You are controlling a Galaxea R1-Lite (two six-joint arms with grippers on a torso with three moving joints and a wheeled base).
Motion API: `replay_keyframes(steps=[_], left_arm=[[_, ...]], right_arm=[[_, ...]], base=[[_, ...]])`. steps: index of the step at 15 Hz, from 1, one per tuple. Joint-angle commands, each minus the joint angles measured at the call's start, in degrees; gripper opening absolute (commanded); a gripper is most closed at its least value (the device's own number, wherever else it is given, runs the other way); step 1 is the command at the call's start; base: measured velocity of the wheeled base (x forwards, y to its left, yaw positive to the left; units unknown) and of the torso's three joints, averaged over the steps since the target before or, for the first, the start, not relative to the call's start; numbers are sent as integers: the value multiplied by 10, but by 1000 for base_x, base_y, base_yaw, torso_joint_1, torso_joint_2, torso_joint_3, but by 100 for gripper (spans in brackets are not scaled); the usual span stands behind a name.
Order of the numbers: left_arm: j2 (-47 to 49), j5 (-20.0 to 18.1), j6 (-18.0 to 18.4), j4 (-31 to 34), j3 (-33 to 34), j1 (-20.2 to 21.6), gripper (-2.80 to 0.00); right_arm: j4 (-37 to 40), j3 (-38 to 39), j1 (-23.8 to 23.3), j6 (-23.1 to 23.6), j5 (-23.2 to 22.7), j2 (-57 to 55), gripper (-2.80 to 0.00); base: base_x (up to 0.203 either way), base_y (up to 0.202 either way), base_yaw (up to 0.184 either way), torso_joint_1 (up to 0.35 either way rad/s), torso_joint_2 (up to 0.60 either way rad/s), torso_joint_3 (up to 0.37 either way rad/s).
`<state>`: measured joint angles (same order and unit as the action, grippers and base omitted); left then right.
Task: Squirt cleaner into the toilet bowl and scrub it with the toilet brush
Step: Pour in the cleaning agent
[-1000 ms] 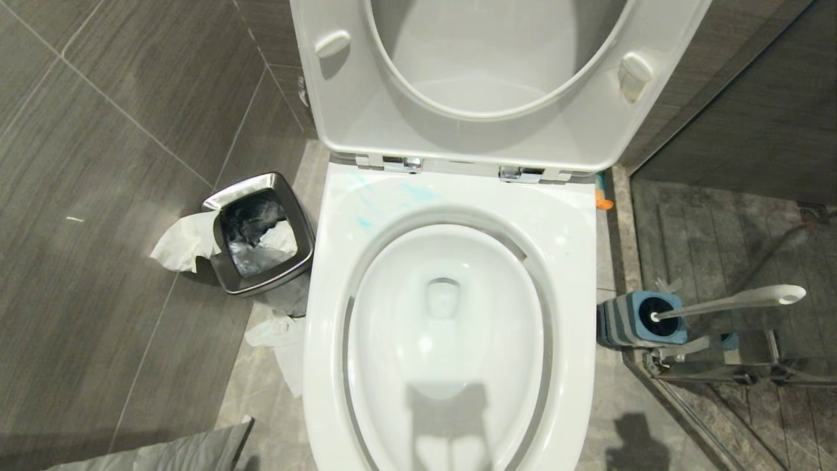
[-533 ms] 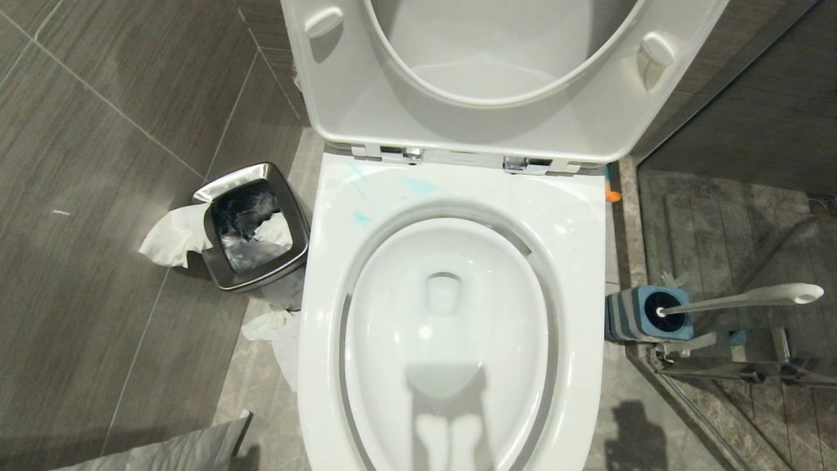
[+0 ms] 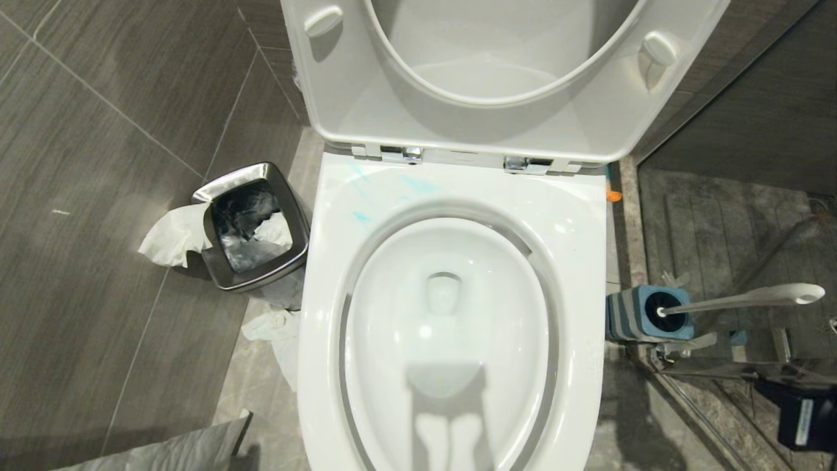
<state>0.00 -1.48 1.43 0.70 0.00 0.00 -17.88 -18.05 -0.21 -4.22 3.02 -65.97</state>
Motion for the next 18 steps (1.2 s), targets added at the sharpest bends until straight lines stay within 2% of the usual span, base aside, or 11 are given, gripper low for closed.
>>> replay_keyframes(steps=[1,6,8,12,18], left_arm=[[1,0,0,0,1,0,-280],[1,0,0,0,1,0,-280],[1,0,1,0,1,0,-280],[1,0,0,0,1,0,-280],[1,0,0,0,1,0,-280]], right_arm=[[-187,9,0,-1,-2,-151,-280],[-561,39,0,8,-6,-384,-280],[-656,28,0,14,-15,-468,-280],[-697,-67,-1,28,-20,-549,-280],[-698,-119,-8,30,-15,-609,-280]], base=[[0,0,0,0,0,0],[0,0,0,0,0,0],[0,0,0,0,0,0],[0,0,0,0,0,0],[0,0,0,0,0,0]])
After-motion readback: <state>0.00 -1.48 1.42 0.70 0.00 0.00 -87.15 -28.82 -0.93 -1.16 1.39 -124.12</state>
